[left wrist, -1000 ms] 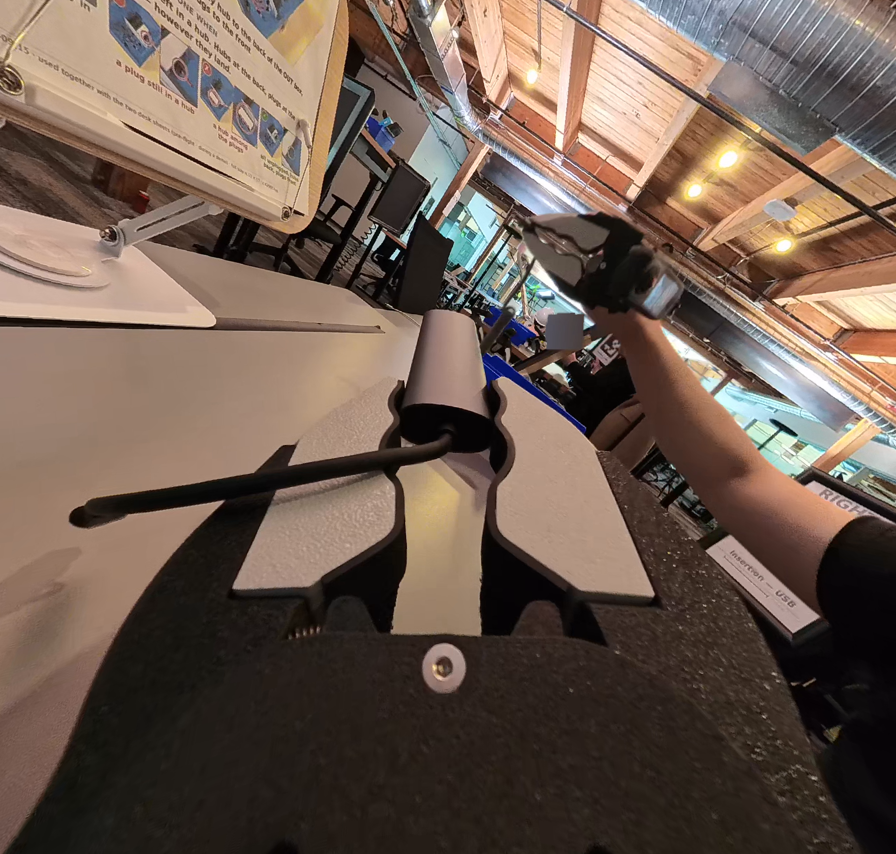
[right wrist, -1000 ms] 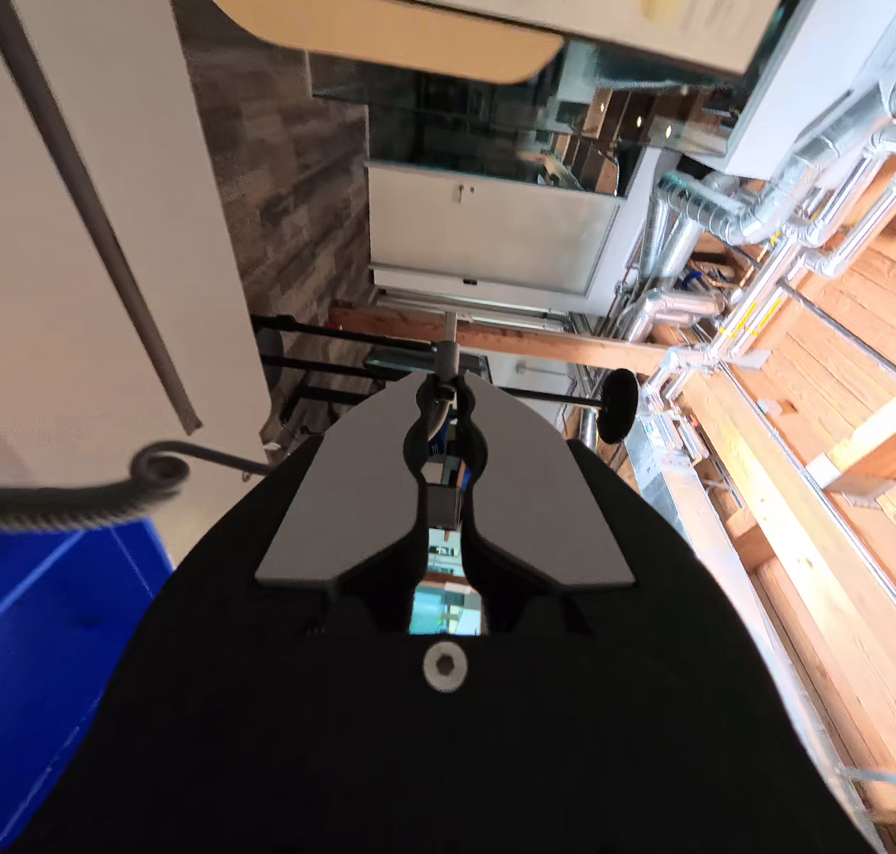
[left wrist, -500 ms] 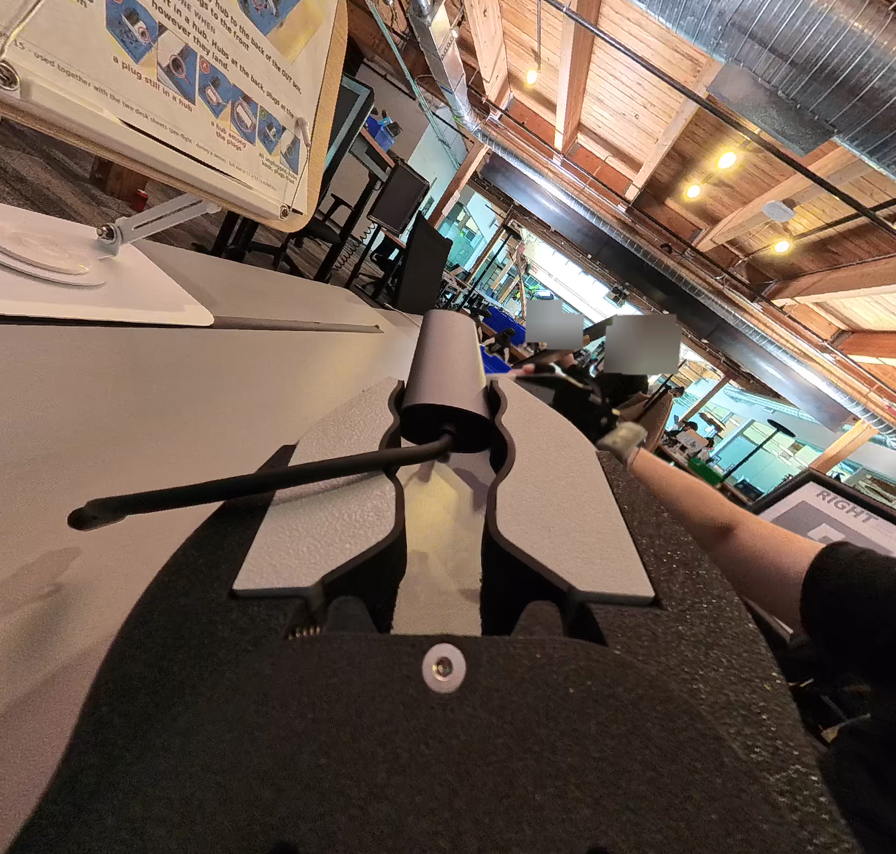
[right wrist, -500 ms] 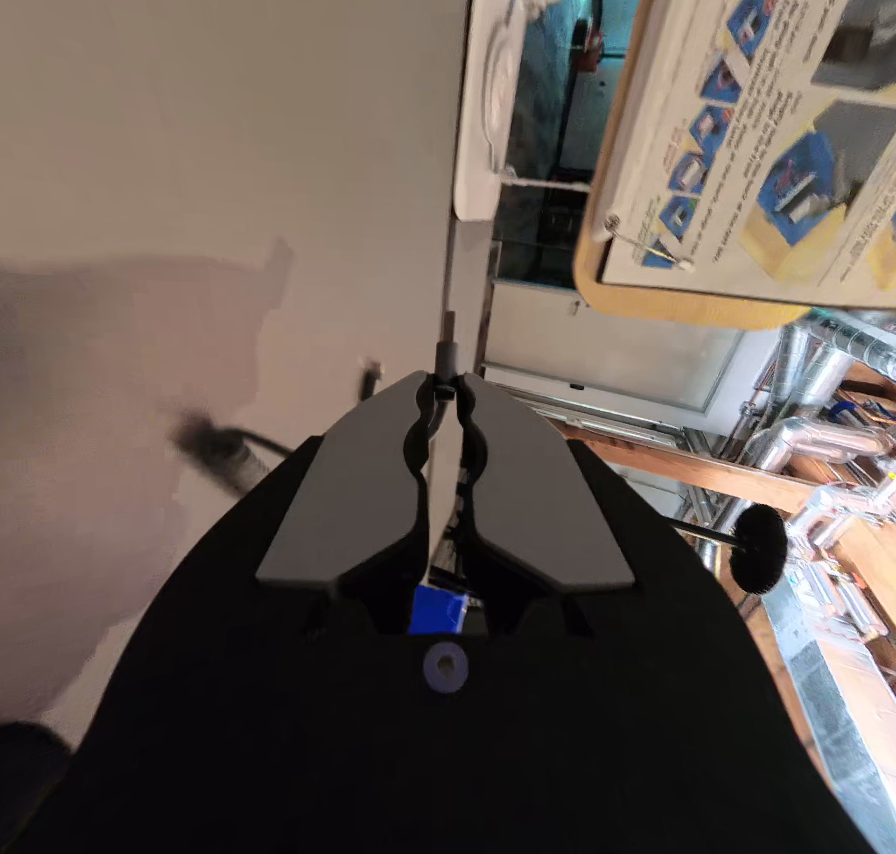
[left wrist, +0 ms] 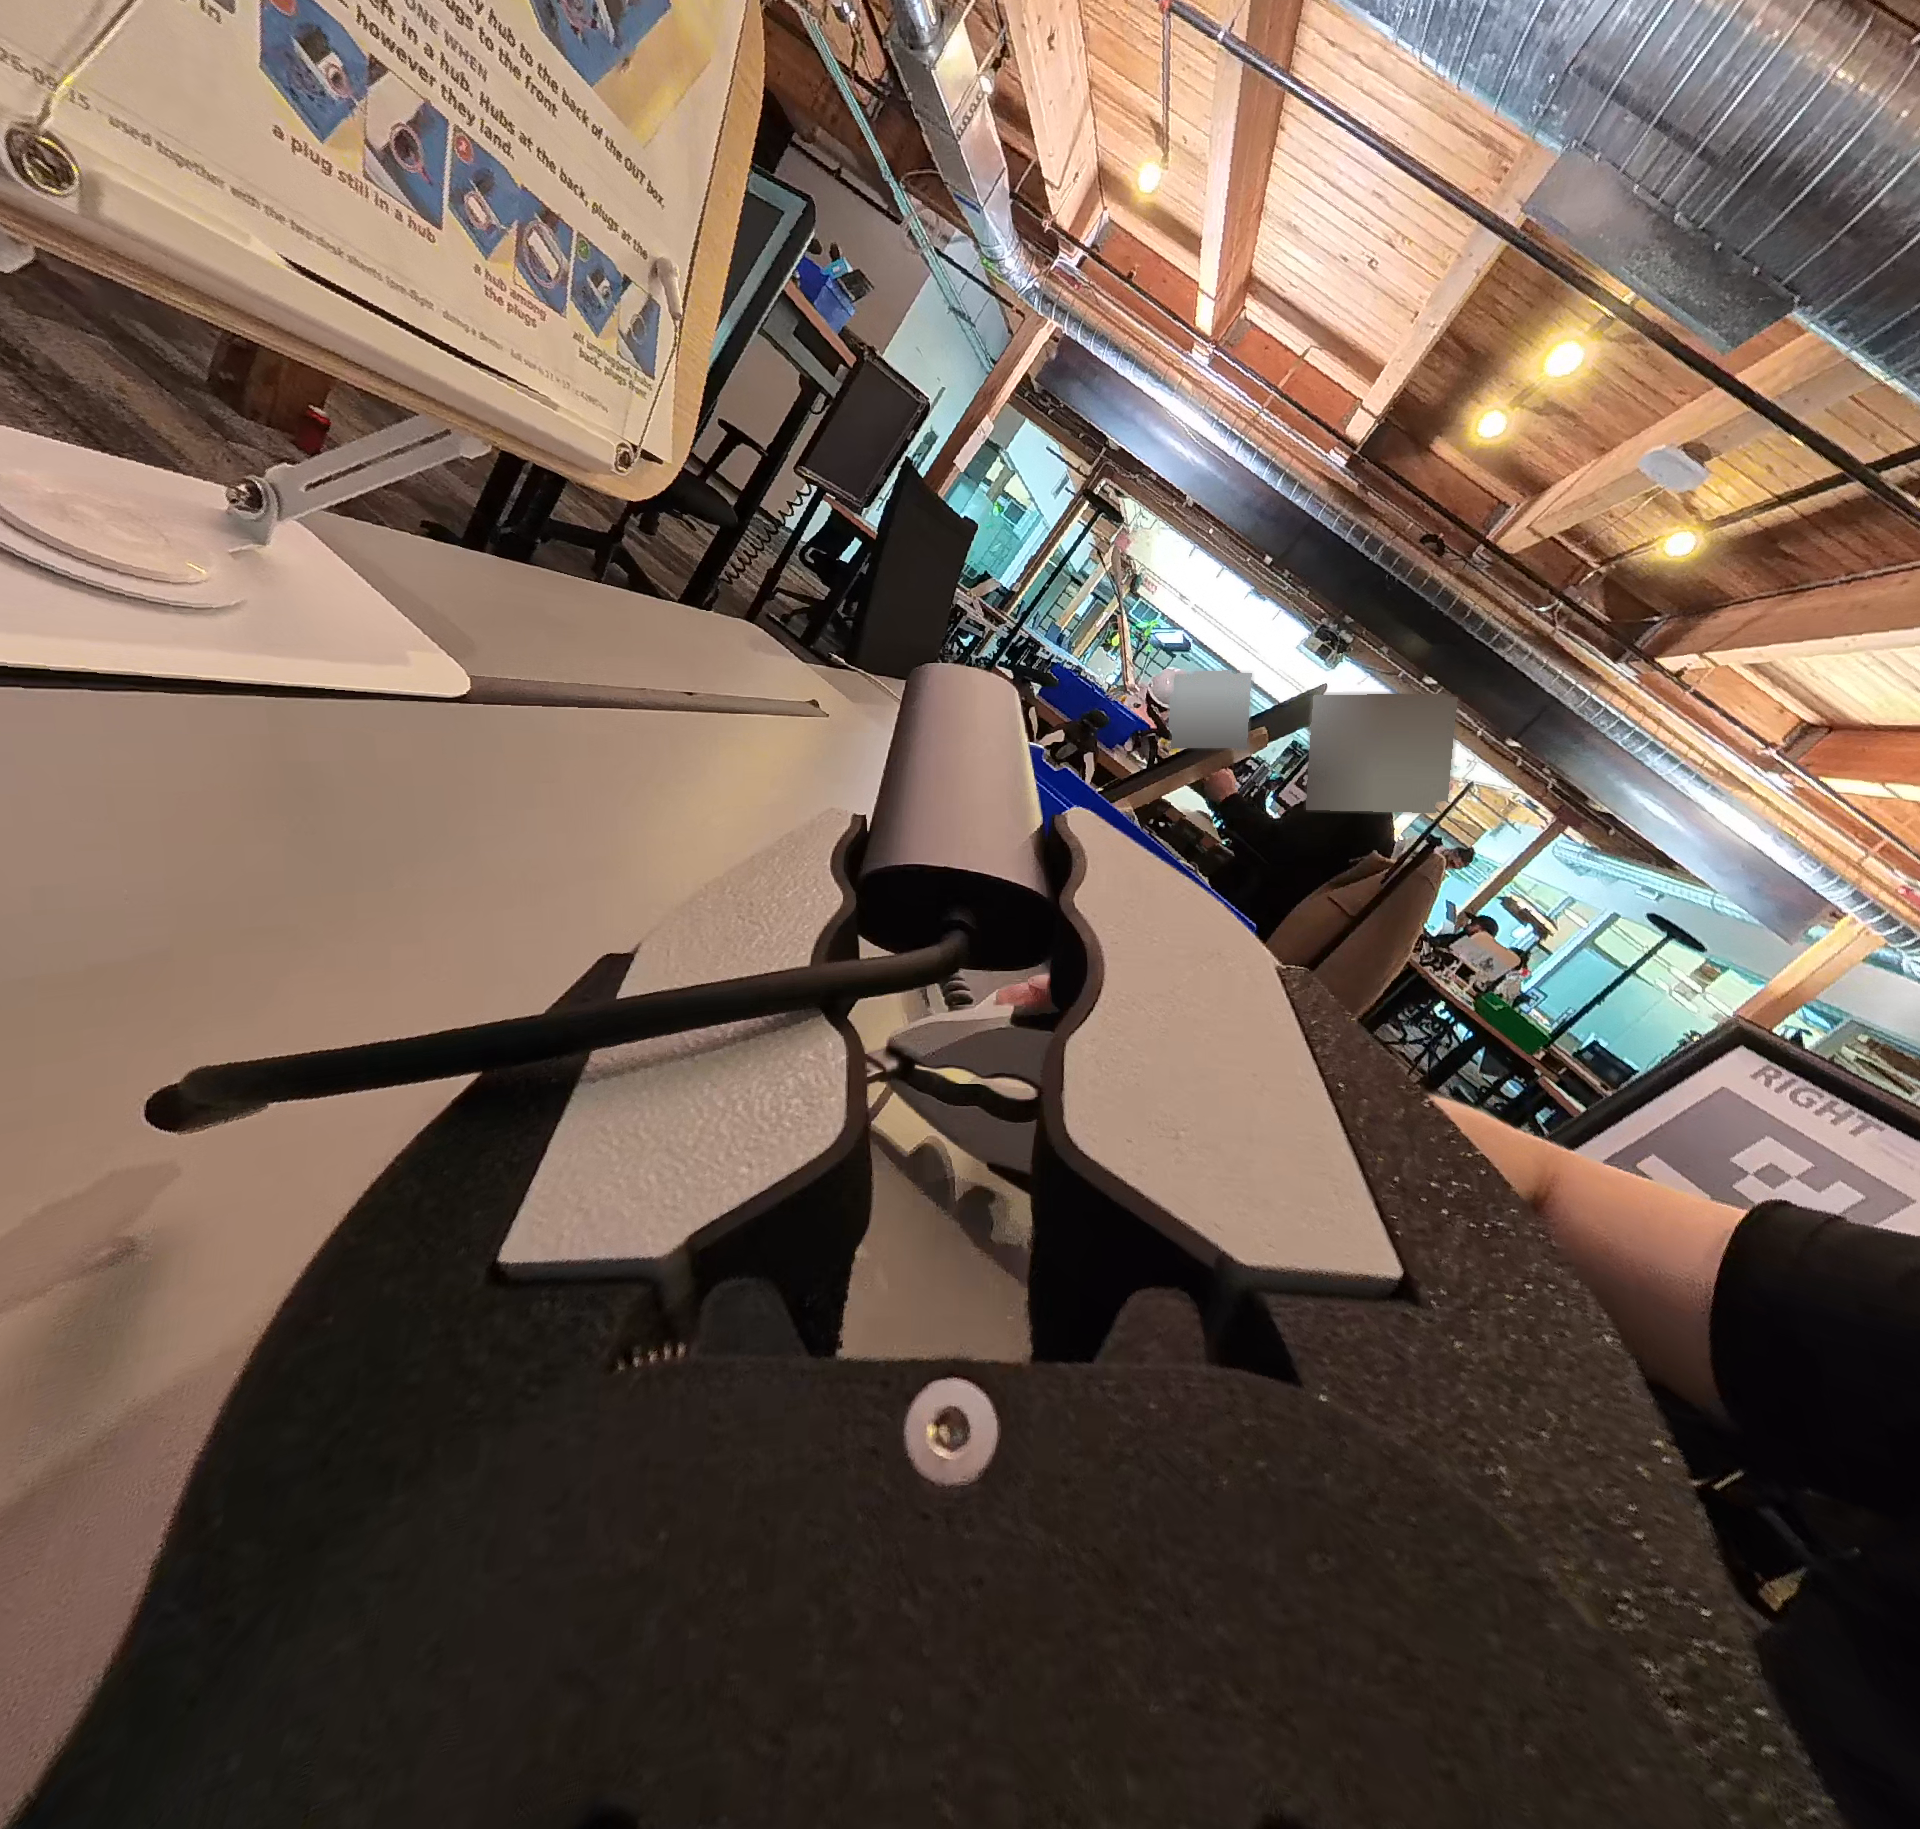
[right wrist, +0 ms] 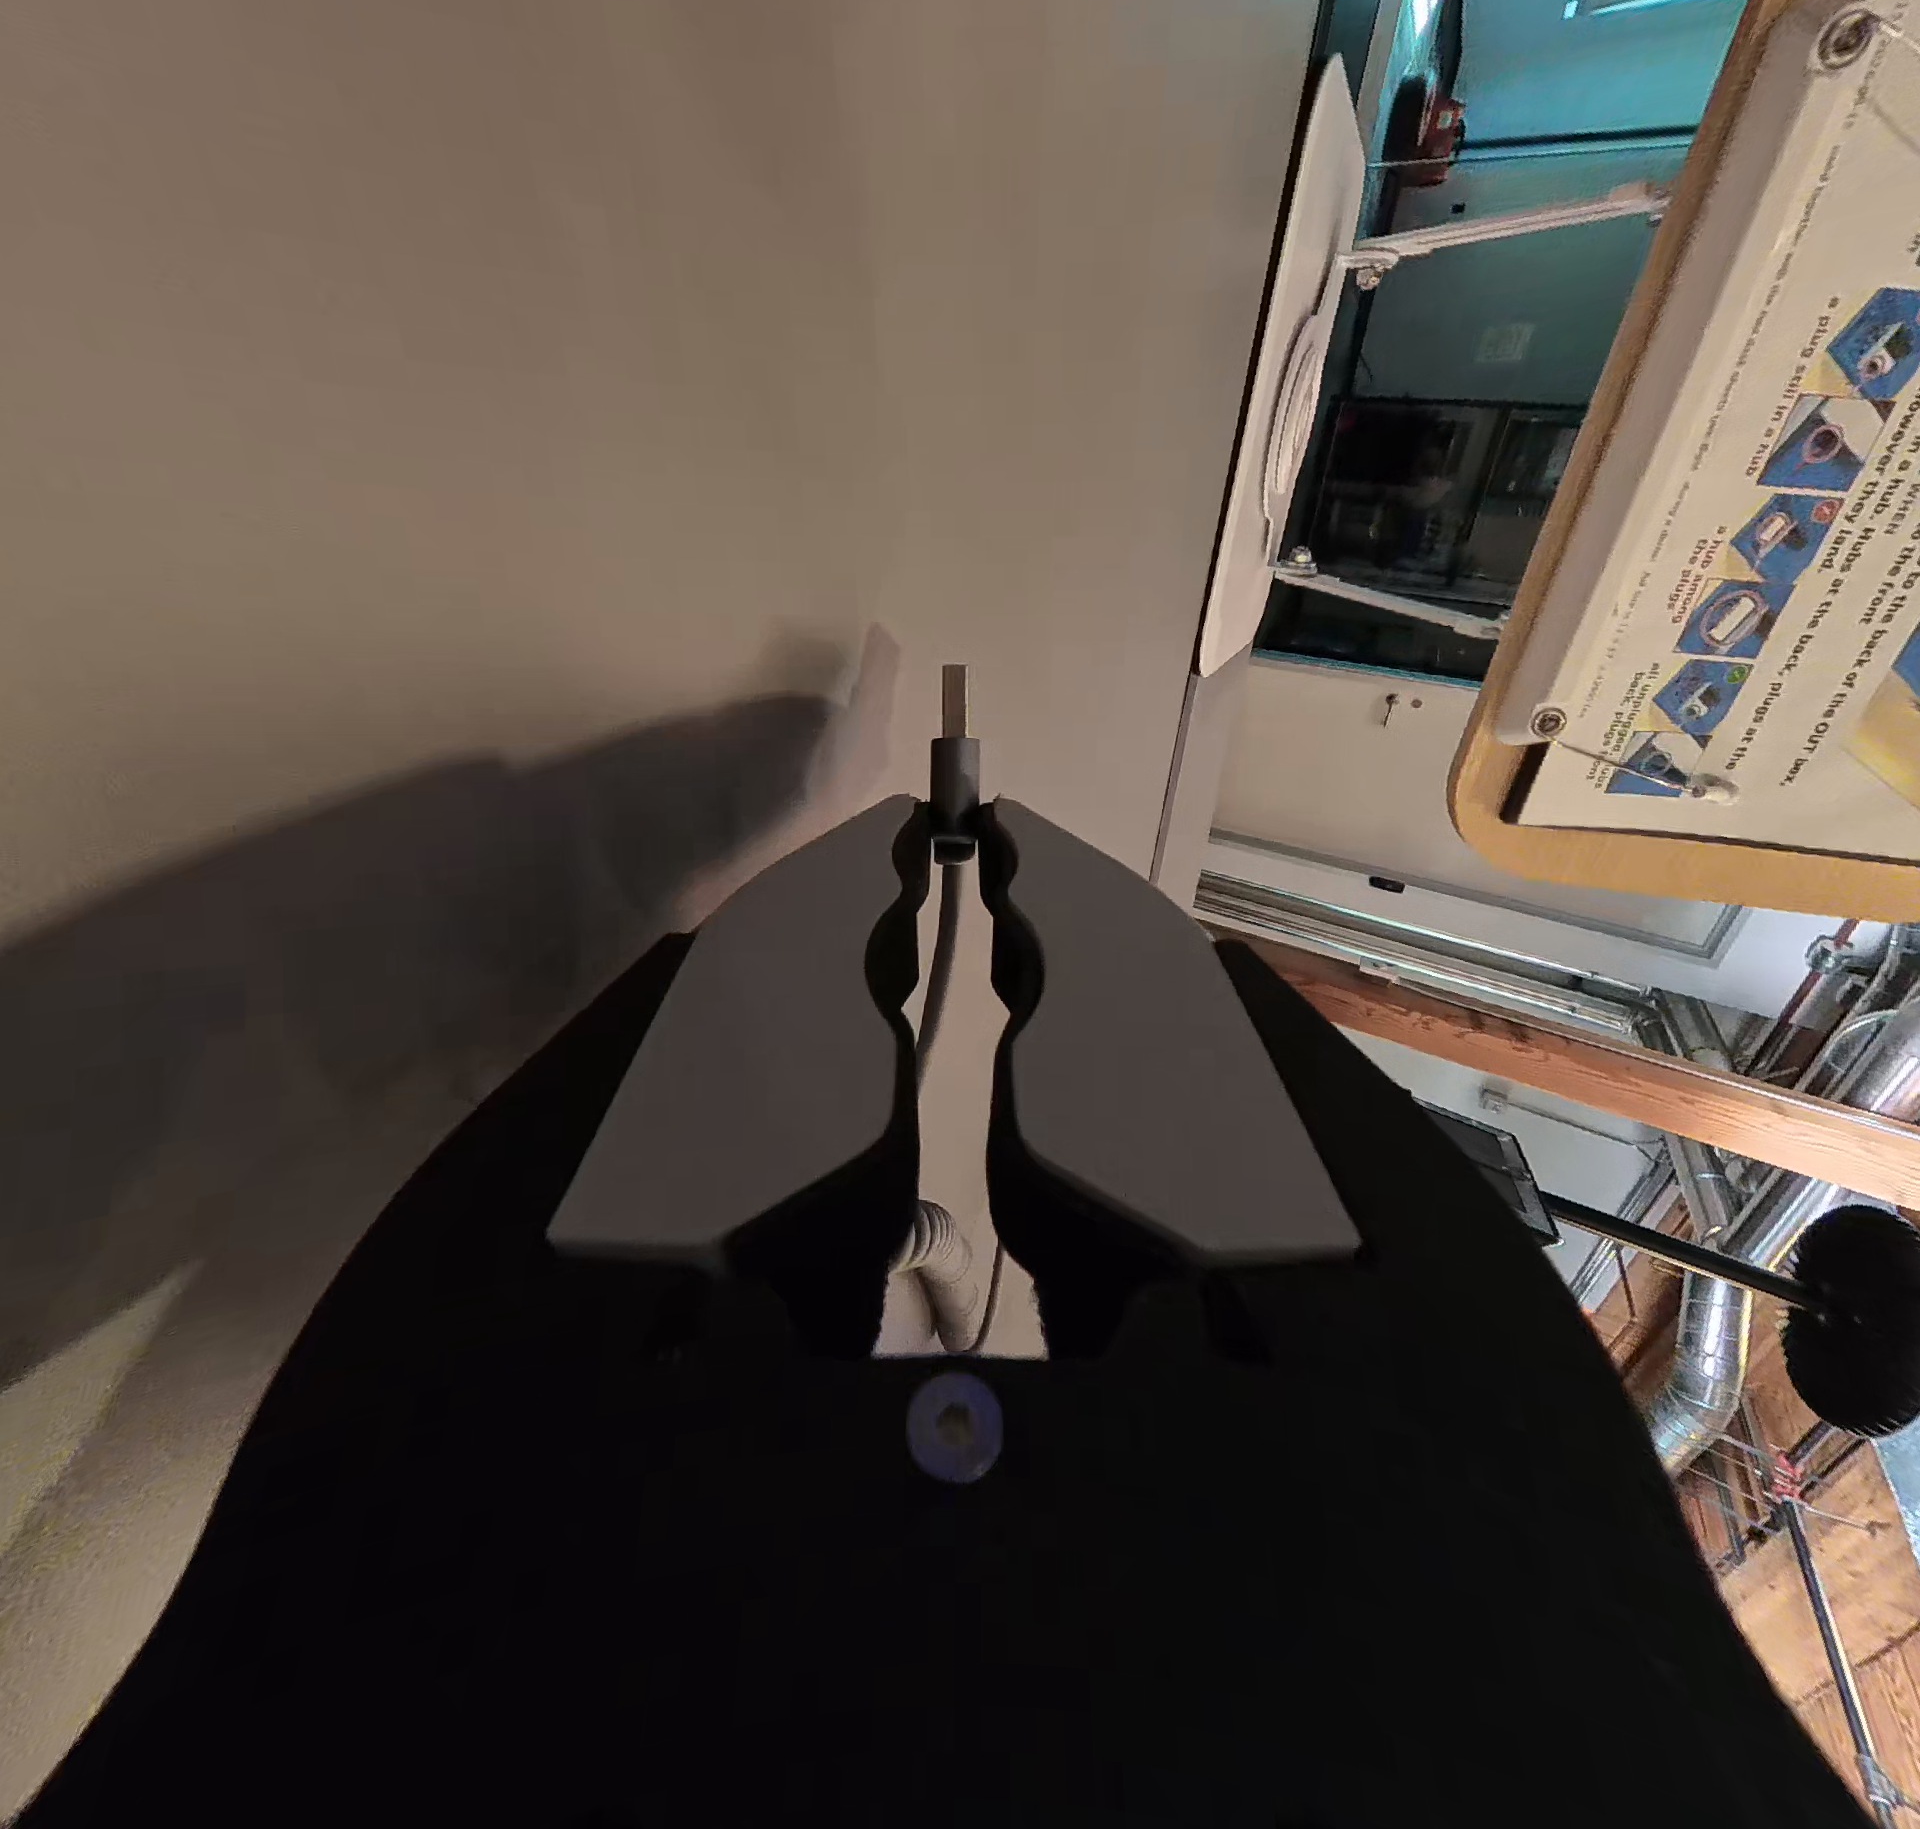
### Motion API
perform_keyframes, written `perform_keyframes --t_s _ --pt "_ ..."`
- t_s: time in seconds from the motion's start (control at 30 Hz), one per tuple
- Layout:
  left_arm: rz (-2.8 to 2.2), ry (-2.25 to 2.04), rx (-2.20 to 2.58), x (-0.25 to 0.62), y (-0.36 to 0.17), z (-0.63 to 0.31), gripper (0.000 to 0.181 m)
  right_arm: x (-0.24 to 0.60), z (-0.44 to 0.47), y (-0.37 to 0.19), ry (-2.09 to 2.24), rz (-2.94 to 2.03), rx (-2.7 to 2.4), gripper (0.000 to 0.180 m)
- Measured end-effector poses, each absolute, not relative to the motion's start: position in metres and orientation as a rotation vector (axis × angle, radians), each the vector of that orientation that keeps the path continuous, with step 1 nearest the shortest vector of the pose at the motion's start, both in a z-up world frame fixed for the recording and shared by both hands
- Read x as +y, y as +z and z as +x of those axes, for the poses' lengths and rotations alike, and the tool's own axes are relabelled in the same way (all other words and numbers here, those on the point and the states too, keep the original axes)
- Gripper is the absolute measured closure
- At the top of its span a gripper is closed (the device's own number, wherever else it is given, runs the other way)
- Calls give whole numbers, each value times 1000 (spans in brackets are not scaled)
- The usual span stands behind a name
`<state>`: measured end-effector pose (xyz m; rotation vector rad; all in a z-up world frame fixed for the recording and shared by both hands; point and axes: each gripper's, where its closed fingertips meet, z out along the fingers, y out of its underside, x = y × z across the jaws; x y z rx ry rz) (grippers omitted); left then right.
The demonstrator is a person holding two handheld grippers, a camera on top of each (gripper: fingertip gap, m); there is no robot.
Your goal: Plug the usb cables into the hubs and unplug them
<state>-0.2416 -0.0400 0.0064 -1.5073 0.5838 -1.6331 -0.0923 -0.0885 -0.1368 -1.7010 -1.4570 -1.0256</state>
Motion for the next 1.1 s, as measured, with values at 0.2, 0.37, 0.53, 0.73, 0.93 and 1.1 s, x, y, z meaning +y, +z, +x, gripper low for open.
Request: perform_keyframes --t_s 0.2,0.37,0.53,0.73,0.93,1.1 --pt "-1508 -1634 586 -40 7 -241 148 -88 -95 -137 -1007 -1708 -1456 171" --pt "-1517 -1627 579 -39 5 -242 148 -89 -96 -133 -1034 -1682 -1466 171" --pt "-1536 -1610 576 -37 1 -241 148 -92 -101 -122 -1047 -1662 -1462 172" --pt "-1545 -1578 570 -35 0 -241 148 -91 -104 -106 -1079 -1642 -1428 171" --pt "-1554 -1550 568 -34 -2 -240 148 -93 -112 -109 -1065 -1662 -1428 171" --pt "-1553 -1543 567 -33 -1 -241 149 -95 -118 -132 -1108 -1674 -1456 171"
